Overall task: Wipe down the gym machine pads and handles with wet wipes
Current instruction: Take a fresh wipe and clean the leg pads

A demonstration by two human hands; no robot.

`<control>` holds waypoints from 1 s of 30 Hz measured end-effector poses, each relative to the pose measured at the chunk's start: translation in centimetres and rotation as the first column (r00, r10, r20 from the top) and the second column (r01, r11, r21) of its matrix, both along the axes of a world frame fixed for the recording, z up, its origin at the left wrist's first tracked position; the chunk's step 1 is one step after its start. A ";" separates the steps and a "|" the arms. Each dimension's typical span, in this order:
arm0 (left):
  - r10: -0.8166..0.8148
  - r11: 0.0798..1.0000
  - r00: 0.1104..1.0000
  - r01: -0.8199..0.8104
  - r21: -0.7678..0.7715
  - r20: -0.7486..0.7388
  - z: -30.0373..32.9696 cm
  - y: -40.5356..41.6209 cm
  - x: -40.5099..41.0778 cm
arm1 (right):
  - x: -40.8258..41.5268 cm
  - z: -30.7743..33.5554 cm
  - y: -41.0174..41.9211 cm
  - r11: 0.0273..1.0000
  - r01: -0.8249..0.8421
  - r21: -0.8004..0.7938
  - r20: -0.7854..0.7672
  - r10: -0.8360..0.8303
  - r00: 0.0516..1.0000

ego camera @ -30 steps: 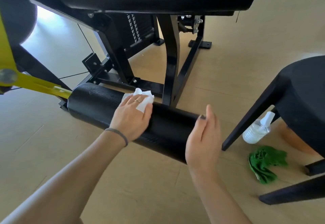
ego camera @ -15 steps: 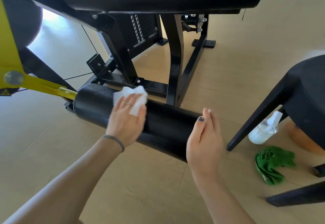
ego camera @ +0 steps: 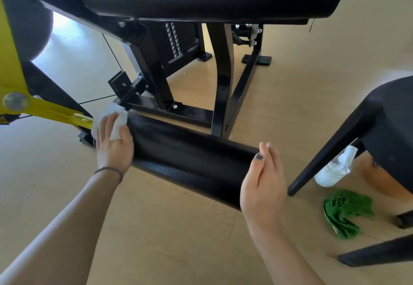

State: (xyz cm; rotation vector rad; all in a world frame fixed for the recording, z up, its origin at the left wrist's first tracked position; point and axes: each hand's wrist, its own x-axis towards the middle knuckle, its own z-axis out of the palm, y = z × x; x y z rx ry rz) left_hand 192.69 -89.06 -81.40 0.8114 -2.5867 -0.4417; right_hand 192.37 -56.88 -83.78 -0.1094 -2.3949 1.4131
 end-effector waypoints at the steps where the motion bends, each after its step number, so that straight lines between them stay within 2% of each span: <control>1: -0.049 0.998 0.999 0.049 -0.039 0.006 0.4 1.9 -0.4 | 0.0 0.0 0.0 1.000 -0.005 -0.005 0.001 0.005 1.000; 3: -0.292 0.949 0.956 0.291 -0.125 0.014 1.5 7.2 -0.4 | 0.0 -0.2 0.0 0.999 -0.016 -0.038 0.005 0.016 1.000; 6: -0.648 0.725 0.757 0.648 -0.234 0.088 2.0 16.2 1.0 | 0.0 -0.2 0.1 0.997 -0.023 -0.067 -0.009 0.022 1.000; 8: -0.760 0.596 0.623 0.782 -0.183 0.184 1.8 20.2 1.8 | 0.1 -0.2 0.3 0.997 -0.027 -0.067 0.006 0.027 1.000; 9: -0.794 0.565 0.583 0.812 -0.145 0.171 2.1 20.4 1.5 | 0.1 -0.2 0.3 0.997 -0.030 -0.075 0.005 0.031 1.000; 10: -0.800 0.573 0.586 0.810 -0.123 0.128 2.3 19.2 0.8 | 0.1 -0.3 0.4 0.995 -0.037 -0.089 -0.006 0.036 0.999; 11: -0.764 0.632 0.639 0.769 -0.100 0.088 2.4 17.2 0.1 | 0.2 -0.4 0.4 0.995 -0.039 -0.097 -0.028 0.036 0.999; 13: -0.569 0.804 0.817 0.577 -0.144 0.091 2.3 11.6 -1.0 | 0.8 -0.7 0.3 0.999 -0.032 -0.043 -0.105 0.027 0.994; 15: -0.358 0.918 0.930 0.366 -0.150 0.079 2.0 6.8 -0.5 | 1.7 -1.5 0.2 0.998 -0.038 0.041 -0.185 0.045 0.982; 17: -0.255 0.960 0.964 0.262 -0.097 0.078 1.8 6.9 0.2 | 2.5 -2.7 0.2 0.990 -0.053 0.127 -0.260 0.085 0.962; 18: -0.279 0.954 0.957 0.286 -0.091 0.075 2.0 8.9 0.5 | 3.0 -3.2 0.3 0.983 -0.066 0.169 -0.292 0.114 0.950; 19: -0.364 0.925 0.930 0.367 -0.097 0.054 2.3 11.3 0.7 | 3.2 -3.4 0.5 0.977 -0.083 0.198 -0.319 0.144 0.937; 20: -0.492 0.859 0.869 0.493 -0.139 0.042 2.5 13.9 0.9 | 3.3 -3.2 0.8 0.974 -0.102 0.202 -0.342 0.168 0.925; 21: -0.624 0.755 0.780 0.619 -0.216 0.051 2.6 16.8 1.1 | 3.0 -2.5 1.1 0.980 -0.110 0.168 -0.356 0.165 0.920; 23: -0.798 0.529 0.581 0.802 -0.279 0.157 2.2 21.6 1.5 | 1.3 -0.3 1.5 0.999 -0.047 -0.019 -0.317 0.038 0.948; 24: -0.829 0.473 0.521 0.846 -0.245 0.201 2.2 23.0 1.7 | 0.0 0.9 1.7 0.992 0.010 -0.124 -0.245 -0.041 0.969; 25: -0.839 0.466 0.502 0.862 -0.202 0.211 2.1 23.0 1.5 | -1.3 1.9 1.9 0.981 0.056 -0.187 -0.145 -0.084 0.986; 26: -0.826 0.500 0.526 0.850 -0.169 0.202 2.1 22.2 1.1 | -2.2 2.4 1.9 0.977 0.073 -0.200 -0.030 -0.080 0.996; 27: -0.790 0.568 0.586 0.810 -0.147 0.179 2.1 20.6 0.5 | -2.7 2.4 1.8 0.979 0.059 -0.193 0.080 -0.044 0.996; 28: -0.717 0.663 0.677 0.736 -0.138 0.167 2.1 18.6 -0.1 | -2.6 2.1 1.6 0.980 0.026 -0.199 0.158 0.006 0.987; 30: -0.493 0.842 0.855 0.516 -0.161 0.161 1.9 13.6 -1.4 | -1.3 1.4 1.2 0.981 -0.039 -0.192 0.200 0.079 0.977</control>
